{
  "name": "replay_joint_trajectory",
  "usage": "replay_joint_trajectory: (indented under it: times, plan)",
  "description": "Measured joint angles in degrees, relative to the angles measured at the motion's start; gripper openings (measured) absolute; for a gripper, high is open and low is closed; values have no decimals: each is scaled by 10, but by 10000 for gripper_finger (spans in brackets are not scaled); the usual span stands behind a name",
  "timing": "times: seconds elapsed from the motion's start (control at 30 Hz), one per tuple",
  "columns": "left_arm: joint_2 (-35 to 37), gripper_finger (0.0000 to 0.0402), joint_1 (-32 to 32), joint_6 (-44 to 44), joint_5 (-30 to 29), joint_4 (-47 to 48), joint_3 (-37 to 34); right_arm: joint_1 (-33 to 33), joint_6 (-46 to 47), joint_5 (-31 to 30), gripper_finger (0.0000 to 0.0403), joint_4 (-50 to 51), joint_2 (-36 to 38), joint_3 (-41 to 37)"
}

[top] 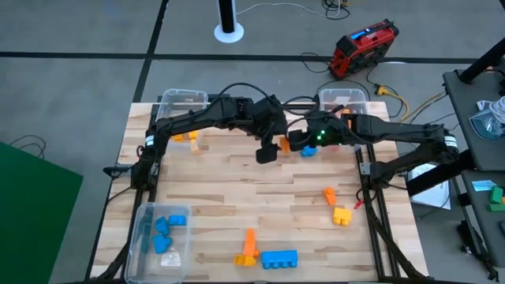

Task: Sort blocks
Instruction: Put the top left orange game piece into the top right transparent bin

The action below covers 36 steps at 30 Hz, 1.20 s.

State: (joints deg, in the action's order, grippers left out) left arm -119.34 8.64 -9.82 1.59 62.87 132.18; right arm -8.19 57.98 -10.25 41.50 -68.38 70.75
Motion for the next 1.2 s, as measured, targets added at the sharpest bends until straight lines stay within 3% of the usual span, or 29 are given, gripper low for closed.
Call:
replay_joint_trajectory:
  times: [0.33, 0.73, 0.97, 1.2]
  plan:
    - [2, 295, 0, 57, -2, 89, 0, -62, -60, -20, 126, 162, 0, 52]
    - [8, 295, -43, 208, 4, 272, 0, -227, -208, -80, 126, 333, 0, 104]
    - [40, 295, -143, 317, -74, 272, 0, -268, -275, -79, 126, 332, 0, 103]
    - [60, 295, -247, 442, -202, 272, 0, -288, -309, -78, 127, 335, 0, 102]
